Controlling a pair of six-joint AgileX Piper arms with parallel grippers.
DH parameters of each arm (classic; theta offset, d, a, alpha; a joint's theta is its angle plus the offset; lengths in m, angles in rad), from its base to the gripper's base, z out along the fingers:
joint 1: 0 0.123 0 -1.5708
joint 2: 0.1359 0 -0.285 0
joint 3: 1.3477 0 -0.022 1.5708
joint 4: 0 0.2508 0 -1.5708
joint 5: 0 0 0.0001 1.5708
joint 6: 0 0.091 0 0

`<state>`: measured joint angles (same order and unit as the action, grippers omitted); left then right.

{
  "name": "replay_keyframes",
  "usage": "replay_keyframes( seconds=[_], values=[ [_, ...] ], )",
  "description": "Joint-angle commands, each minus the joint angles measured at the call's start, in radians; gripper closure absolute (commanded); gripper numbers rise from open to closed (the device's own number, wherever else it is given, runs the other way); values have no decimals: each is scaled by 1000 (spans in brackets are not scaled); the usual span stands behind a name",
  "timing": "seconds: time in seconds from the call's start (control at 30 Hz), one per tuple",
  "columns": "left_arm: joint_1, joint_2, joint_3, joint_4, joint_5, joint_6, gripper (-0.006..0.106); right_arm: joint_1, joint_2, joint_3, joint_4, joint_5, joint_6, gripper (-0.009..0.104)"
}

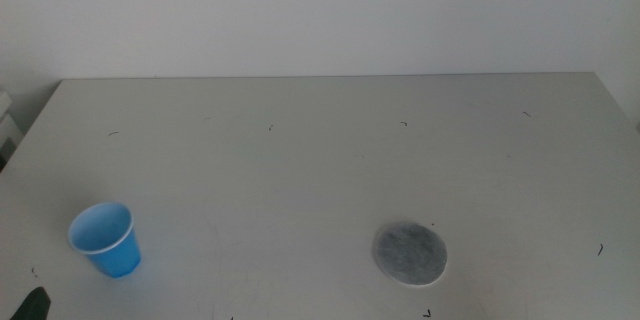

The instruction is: Place an empty cup on a cup mat.

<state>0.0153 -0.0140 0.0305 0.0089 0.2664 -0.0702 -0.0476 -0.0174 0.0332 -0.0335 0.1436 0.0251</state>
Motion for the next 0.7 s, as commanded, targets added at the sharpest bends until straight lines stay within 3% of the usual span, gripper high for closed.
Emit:
replay_keyframes(
  seconds=[0.0, 0.43, 0.67],
  values=[
    [-8, 27, -45, -9, -79, -10, -5, -1, -19, -12, -9, -78, -8, 1],
    [-8, 327, -389, -41, -58, -10, -5, -1, -19, -12, -9, -78, -8, 1],
    [-8, 515, -663, -41, 146, -10, -5, -1, -19, -12, -9, -78, -8, 1]
  ],
)
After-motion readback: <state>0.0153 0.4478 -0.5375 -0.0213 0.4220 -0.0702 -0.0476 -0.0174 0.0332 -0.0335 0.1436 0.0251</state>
